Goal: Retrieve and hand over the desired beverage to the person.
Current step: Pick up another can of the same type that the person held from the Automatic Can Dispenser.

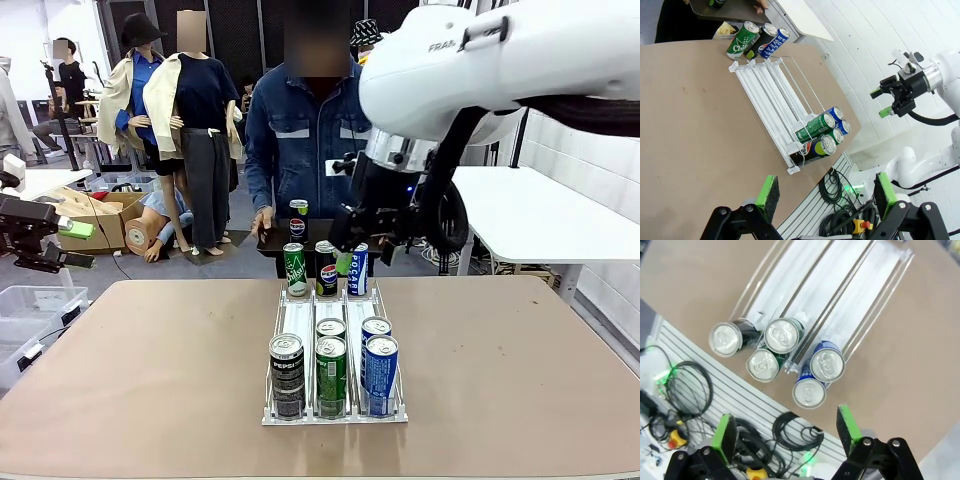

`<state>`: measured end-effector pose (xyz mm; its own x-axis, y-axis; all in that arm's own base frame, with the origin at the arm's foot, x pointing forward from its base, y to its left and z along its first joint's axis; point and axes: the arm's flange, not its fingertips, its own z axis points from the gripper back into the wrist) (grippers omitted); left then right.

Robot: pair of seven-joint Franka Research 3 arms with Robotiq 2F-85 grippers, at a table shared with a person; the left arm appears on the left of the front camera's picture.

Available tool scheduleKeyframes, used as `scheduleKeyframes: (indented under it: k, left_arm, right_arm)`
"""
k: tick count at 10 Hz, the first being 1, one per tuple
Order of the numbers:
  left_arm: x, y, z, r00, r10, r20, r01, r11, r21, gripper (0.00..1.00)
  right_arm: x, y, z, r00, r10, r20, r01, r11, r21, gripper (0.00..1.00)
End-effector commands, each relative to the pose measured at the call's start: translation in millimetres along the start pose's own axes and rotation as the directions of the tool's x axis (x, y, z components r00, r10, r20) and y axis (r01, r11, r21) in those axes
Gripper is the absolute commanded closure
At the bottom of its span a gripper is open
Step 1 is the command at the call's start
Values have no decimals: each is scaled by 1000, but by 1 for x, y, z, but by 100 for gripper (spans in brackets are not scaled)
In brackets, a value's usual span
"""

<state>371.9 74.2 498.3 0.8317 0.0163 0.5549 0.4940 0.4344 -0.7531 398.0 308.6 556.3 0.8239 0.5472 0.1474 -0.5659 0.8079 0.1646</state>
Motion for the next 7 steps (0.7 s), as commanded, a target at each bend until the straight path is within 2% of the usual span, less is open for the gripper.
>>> scheduleKeyframes:
  k: [1,7]
  left_arm:
    - [-2,-1,3,1000,-6,-6,6,1000,4,0]
    - [-2,-1,3,1000,-6,-6,6,1000,4,0]
  right_arm:
    - [18,16,-15,999,-8,-40,7,1000,-25,0]
    - [24,39,-66,998,2,-55,-3,1000,-26,0]
